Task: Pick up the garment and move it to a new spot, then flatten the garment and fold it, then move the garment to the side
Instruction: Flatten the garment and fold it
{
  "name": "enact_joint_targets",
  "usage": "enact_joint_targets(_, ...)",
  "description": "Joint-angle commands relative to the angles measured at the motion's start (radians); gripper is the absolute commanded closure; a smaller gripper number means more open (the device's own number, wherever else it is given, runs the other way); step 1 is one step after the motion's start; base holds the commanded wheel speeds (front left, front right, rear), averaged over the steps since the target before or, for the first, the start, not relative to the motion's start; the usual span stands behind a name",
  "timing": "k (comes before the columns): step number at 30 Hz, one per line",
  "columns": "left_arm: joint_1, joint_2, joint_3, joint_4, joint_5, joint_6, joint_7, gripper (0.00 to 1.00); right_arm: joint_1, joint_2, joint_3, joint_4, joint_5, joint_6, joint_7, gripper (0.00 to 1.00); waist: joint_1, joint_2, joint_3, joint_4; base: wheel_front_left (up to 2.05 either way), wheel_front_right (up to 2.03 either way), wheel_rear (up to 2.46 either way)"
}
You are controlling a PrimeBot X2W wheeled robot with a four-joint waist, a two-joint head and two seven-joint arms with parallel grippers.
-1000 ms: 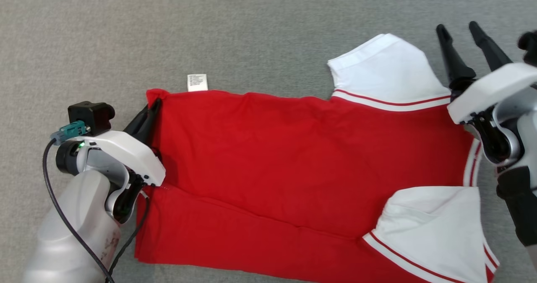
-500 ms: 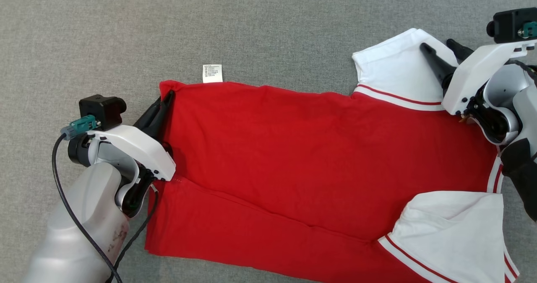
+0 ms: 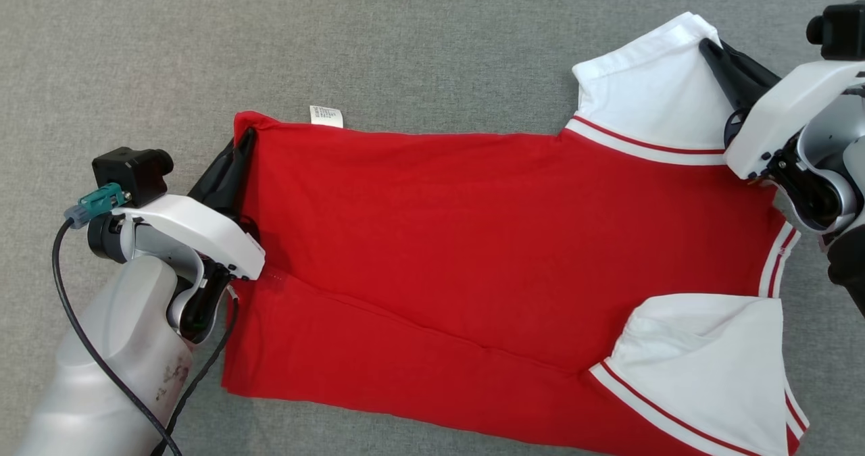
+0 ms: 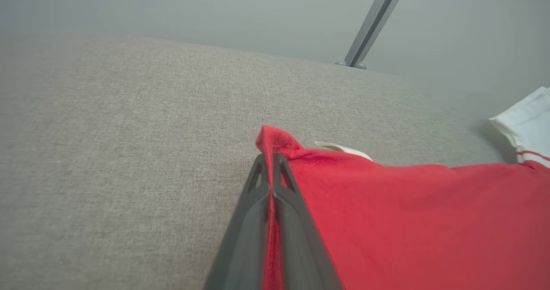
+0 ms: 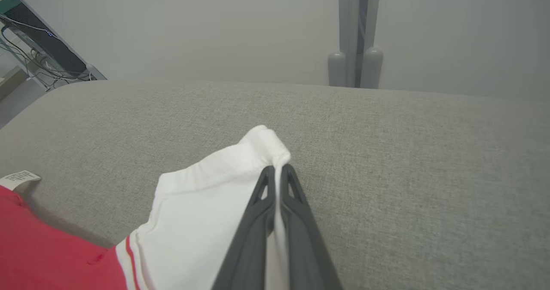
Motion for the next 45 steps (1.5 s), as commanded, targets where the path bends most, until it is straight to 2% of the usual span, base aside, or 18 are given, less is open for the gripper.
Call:
enact_joint_targets(1, -0.003, 0.009, 0.000, -0.009, -0.008, 0.001, -0.008, 1.00, 0.009, -0.019, 0.009, -0.013, 0.012, 0.000, -0.017, 1.00, -0.0001, 0.0000, -0.006, -0.005, 0.00, 0.00, 0.00)
enact_joint_targets(10, 0.105, 0.049, 0.027, -0.107, -0.018, 0.011, -0.022, 1.00, 0.157, -0.062, 0.016, -0.174, 0.068, 0.000, -0.140, 1.00, -0.0001, 0.0000, -0.045, -0.048, 0.00, 0.00, 0.00)
enact_joint_targets(18, 0.304, 0.122, 0.085, -0.302, -0.010, 0.092, -0.025, 1.00, 0.436, -0.073, -0.049, -0.422, 0.084, 0.000, -0.206, 1.00, -0.0001, 0.0000, -0.103, -0.107, 0.00, 0.00, 0.00)
enact_joint_targets(24, 0.430, 0.195, 0.104, -0.464, -0.022, 0.162, 0.009, 1.00, 0.719, -0.030, -0.158, -0.605, 0.060, 0.000, -0.191, 1.00, -0.0001, 0.0000, -0.128, -0.123, 0.00, 0.00, 0.00)
enact_joint_targets(29, 0.509, 0.234, 0.121, -0.542, -0.042, 0.208, 0.037, 1.00, 0.879, 0.021, -0.241, -0.675, 0.016, 0.000, -0.153, 1.00, -0.0001, 0.0000, -0.140, -0.140, 0.00, 0.00, 0.00)
enact_joint_targets(33, 0.566, 0.248, 0.128, -0.560, -0.069, 0.229, 0.052, 1.00, 0.958, 0.067, -0.292, -0.685, -0.040, 0.000, -0.107, 1.00, -0.0001, 0.0000, -0.146, -0.154, 0.00, 0.00, 0.00)
enact_joint_targets(34, 0.578, 0.243, 0.126, -0.559, -0.078, 0.229, 0.058, 0.82, 0.969, 0.080, -0.301, -0.685, -0.056, 0.000, -0.099, 0.75, -0.0001, 0.0000, -0.147, -0.156, 0.00, 0.00, 0.00)
enact_joint_targets(35, 0.587, 0.240, 0.127, -0.556, -0.080, 0.233, 0.058, 0.56, 0.977, 0.094, -0.308, -0.687, -0.070, 0.000, -0.094, 0.15, -0.0001, 0.0000, -0.148, -0.157, 0.00, 0.00, 0.00)
enact_joint_targets(36, 0.595, 0.238, 0.127, -0.550, -0.083, 0.239, 0.058, 0.35, 0.984, 0.108, -0.314, -0.688, -0.081, 0.000, -0.086, 0.00, -0.0001, 0.0000, -0.149, -0.159, 0.00, 0.00, 0.00)
enact_joint_targets(37, 0.599, 0.235, 0.127, -0.542, -0.083, 0.244, 0.056, 0.00, 0.990, 0.120, -0.320, -0.689, -0.096, 0.000, -0.084, 0.00, -0.0001, 0.0000, -0.151, -0.160, 0.00, 0.00, 0.00)
enact_joint_targets(40, 0.605, 0.226, 0.129, -0.531, -0.072, 0.256, 0.040, 0.00, 0.998, 0.130, -0.336, -0.689, -0.134, 0.000, -0.080, 0.00, -0.0001, 0.0000, -0.154, -0.159, 0.00, 0.00, 0.00)
enact_joint_targets(45, 0.612, 0.197, 0.177, -0.541, -0.014, 0.292, -0.017, 0.00, 1.005, 0.156, -0.399, -0.739, -0.229, 0.000, -0.155, 0.00, -0.0001, 0.0000, -0.165, -0.154, 0.00, 0.00, 0.00)
